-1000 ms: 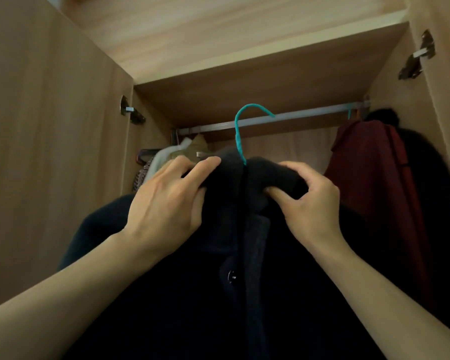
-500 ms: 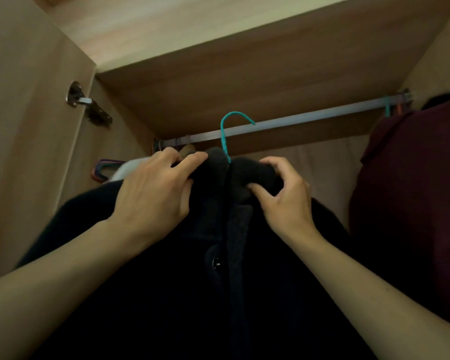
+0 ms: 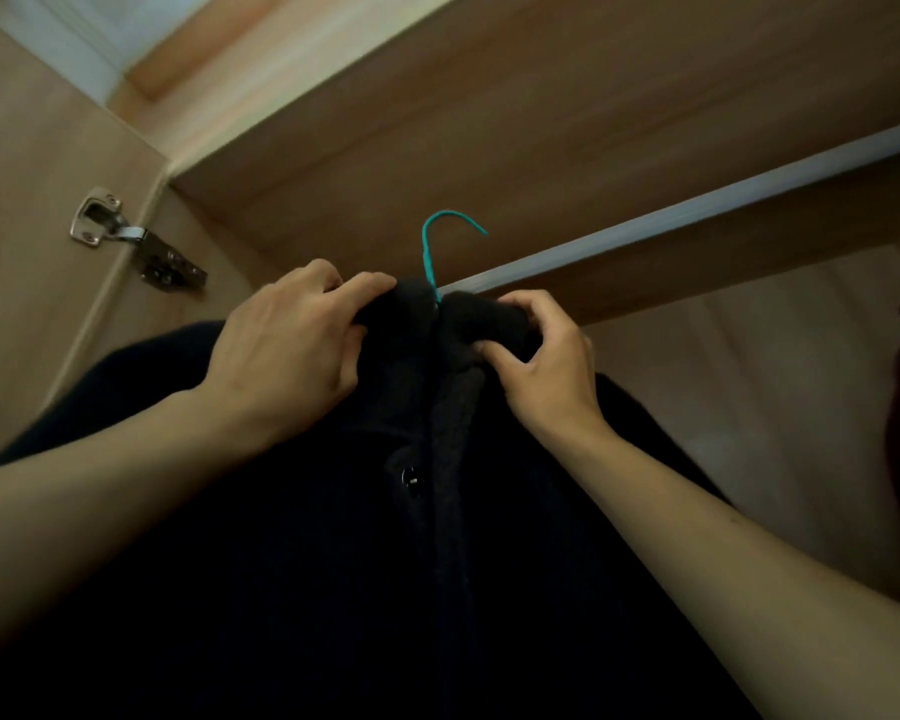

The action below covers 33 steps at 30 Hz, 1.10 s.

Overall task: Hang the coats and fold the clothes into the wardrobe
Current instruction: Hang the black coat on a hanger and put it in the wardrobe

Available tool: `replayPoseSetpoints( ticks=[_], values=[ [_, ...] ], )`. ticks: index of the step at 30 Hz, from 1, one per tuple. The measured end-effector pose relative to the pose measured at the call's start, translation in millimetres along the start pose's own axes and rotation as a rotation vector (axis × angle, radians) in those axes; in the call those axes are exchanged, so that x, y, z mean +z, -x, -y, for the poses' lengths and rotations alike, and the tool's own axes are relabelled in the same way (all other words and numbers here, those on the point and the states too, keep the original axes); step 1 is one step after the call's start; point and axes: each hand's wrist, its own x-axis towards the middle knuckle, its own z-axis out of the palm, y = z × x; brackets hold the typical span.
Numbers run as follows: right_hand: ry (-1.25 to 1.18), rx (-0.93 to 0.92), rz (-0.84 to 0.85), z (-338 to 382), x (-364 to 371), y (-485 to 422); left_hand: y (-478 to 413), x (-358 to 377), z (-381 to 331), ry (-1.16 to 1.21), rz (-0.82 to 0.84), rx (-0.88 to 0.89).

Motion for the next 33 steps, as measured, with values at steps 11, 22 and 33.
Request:
replayPoseSetpoints(
  ticks=[11,22,33],
  values=[
    [-0.076,0.192,-0.01,-62,61,-45,-46,66,19,-0.178,0.064,0.016],
    [-0.205,0.252,-0.033,-105,97,-47,-53,100,19,-0.333,0.13,0.031],
    [-0.251,0.42,0.133,-157,119,-7,-11,146,31,-0.267,0.32,0.044]
  ],
)
